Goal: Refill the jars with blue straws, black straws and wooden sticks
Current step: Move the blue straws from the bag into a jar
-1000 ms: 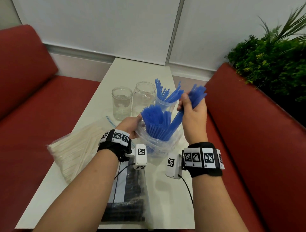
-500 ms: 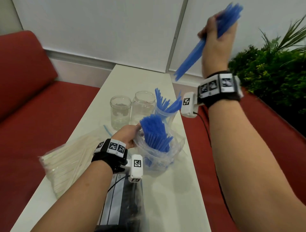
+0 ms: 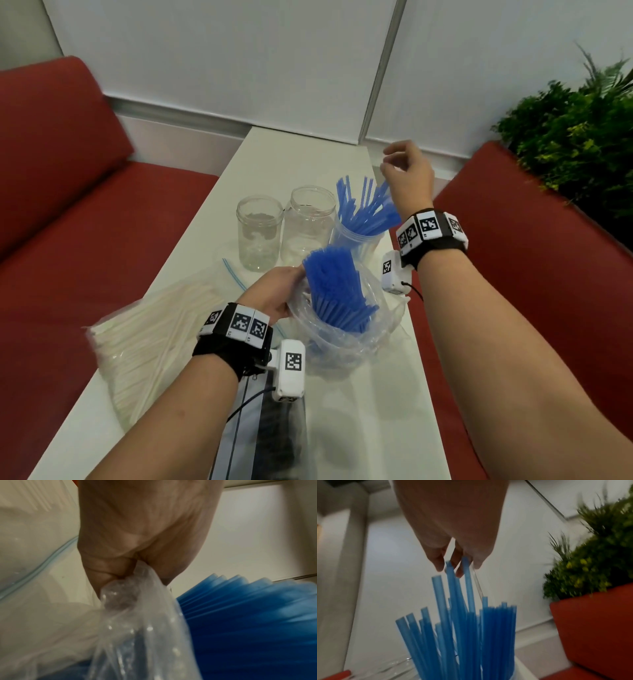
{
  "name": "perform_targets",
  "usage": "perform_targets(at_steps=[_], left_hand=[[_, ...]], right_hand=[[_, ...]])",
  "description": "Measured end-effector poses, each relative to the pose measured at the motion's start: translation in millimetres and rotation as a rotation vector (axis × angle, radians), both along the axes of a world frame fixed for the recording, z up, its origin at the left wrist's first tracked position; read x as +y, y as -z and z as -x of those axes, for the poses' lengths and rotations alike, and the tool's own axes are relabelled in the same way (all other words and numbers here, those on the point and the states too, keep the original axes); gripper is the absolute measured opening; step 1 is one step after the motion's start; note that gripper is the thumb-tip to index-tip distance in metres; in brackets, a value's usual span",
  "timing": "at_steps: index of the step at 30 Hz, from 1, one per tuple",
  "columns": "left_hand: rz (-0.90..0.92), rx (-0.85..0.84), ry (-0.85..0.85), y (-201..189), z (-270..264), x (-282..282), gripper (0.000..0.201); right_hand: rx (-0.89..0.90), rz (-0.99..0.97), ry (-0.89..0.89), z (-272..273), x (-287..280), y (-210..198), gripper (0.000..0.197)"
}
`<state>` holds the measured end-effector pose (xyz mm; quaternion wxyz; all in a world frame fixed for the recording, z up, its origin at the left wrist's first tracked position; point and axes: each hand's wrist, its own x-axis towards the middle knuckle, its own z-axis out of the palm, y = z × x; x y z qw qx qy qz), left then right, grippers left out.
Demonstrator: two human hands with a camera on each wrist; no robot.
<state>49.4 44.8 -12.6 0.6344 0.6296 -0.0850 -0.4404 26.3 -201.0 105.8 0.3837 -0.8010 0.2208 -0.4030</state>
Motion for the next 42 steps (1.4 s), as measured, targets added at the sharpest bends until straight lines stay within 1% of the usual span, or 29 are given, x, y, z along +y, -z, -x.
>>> perform_targets(at_steps=[1,2,3,5,6,7,8,9,11,12,13,14,15,16,17,18,19,20,22,24,25,27,28,31,35,37,39,40,42], left_hand=[[-0.002,0.002,0.004,-0.3,0.4,-0.1,0.044],[-0.005,0.001,0.006,-0.6,0.8,0.0,0.044],[-0.008,-0.001,0.007,-0.8,1.1,0.1,0.044],[-0.008,-0.001,0.004,-0.7,2.0,-0.5,0.045],[-0.008,-0.002,0.004,-0.9,2.9,-0.9,0.045],[-0.009,-0.004,0.006,-1.4,3.9,-1.4,0.045],[-0.01,-0.006,0.011,-1.8,5.0,-2.0,0.045],[-0.012,-0.007,0.016,-2.1,5.6,-2.3,0.045],[-0.017,-0.005,0.015,-2.8,6.1,-2.0,0.044],[-0.019,-0.005,0.013,-2.8,6.0,-1.6,0.043],[-0.02,-0.006,0.011,-3.0,5.6,-1.5,0.043],[-0.02,-0.006,0.007,-3.2,5.7,-1.3,0.043],[-0.02,-0.006,0.003,-3.2,6.1,-1.1,0.044],[-0.021,-0.006,0.0,-3.1,6.6,-1.3,0.044],[-0.023,-0.006,-0.002,-3.0,7.1,-1.3,0.044],[-0.024,-0.001,-0.004,-3.1,8.3,-1.2,0.045],[-0.023,0.005,-0.008,-3.2,9.3,-0.8,0.045],[-0.02,0.011,-0.013,-3.1,9.9,0.0,0.046],[-0.01,0.02,-0.022,-3.6,10.9,2.0,0.046],[-0.009,0.022,-0.029,-4.1,12.1,4.3,0.045],[-0.013,0.024,-0.036,-4.1,12.8,5.4,0.045],[-0.023,0.031,-0.058,-4.3,14.9,7.3,0.045],[-0.025,0.037,-0.067,-4.9,16.1,8.1,0.045],[-0.01,0.071,-0.102,-8.0,18.7,10.5,0.044],[0.004,0.088,-0.161,-10.7,17.3,11.4,0.046],[0.004,0.093,-0.174,-12.2,16.6,11.1,0.047],[0.009,0.099,-0.178,-12.8,17.2,9.9,0.049],[0.012,0.1,-0.179,-12.9,17.7,8.6,0.05],[0.01,0.098,-0.187,-12.0,18.5,5.4,0.05]], right_hand=[[-0.004,0.089,0.051,1.8,-0.5,0.7,0.012],[0.053,0.179,0.094,2.0,-0.6,4.0,0.016],[0.178,0.24,0.111,1.1,-0.1,10.0,0.03],[0.516,0.256,0.045,0.0,4.8,26.5,0.056],[0.657,0.247,0.0,-0.5,8.0,34.8,0.063],[0.737,0.256,-0.032,-0.7,9.7,42.1,0.066],[0.742,0.267,-0.049,-0.7,10.3,46.1,0.067],[0.678,0.276,-0.043,0.0,10.1,46.4,0.066],[0.461,0.284,0.048,1.2,8.9,41.6,0.063],[0.411,0.276,0.104,1.2,7.7,40.0,0.062],[0.432,0.259,0.137,1.6,6.4,39.7,0.062],[0.512,0.226,0.13,2.3,5.7,41.1,0.063],[0.599,0.174,0.073,4.0,6.7,42.9,0.065],[0.622,0.116,-0.025,6.3,8.0,44.1,0.066],[0.55,0.055,-0.129,9.4,8.4,44.9,0.065],[0.408,-0.011,-0.206,14.4,9.7,43.5,0.063],[0.256,-0.061,-0.229,19.4,11.3,40.1,0.059],[0.145,-0.079,-0.213,23.3,12.3,35.8,0.055],[0.037,-0.072,-0.16,32.9,14.5,29.2,0.052],[-0.001,-0.093,-0.158,41.7,15.5,27.5,0.051],[0.011,-0.117,-0.17,46.2,14.9,28.0,0.048],[0.109,-0.17,-0.169,58.4,15.8,32.2,0.042],[0.158,-0.213,-0.177,67.4,17.8,36.0,0.043],[0.252,-0.349,-0.305,103.8,31.6,56.1,0.052],[0.478,-0.397,-0.502,152.0,69.5,86.4,0.063],[0.498,-0.377,-0.529,165.1,87.4,96.1,0.072],[0.47,-0.341,-0.522,170.7,102.4,101.6,0.075],[0.437,-0.328,-0.515,171.3,110.5,103.5,0.072],[0.336,-0.318,-0.474,167.3,125.2,107.7,0.055]])
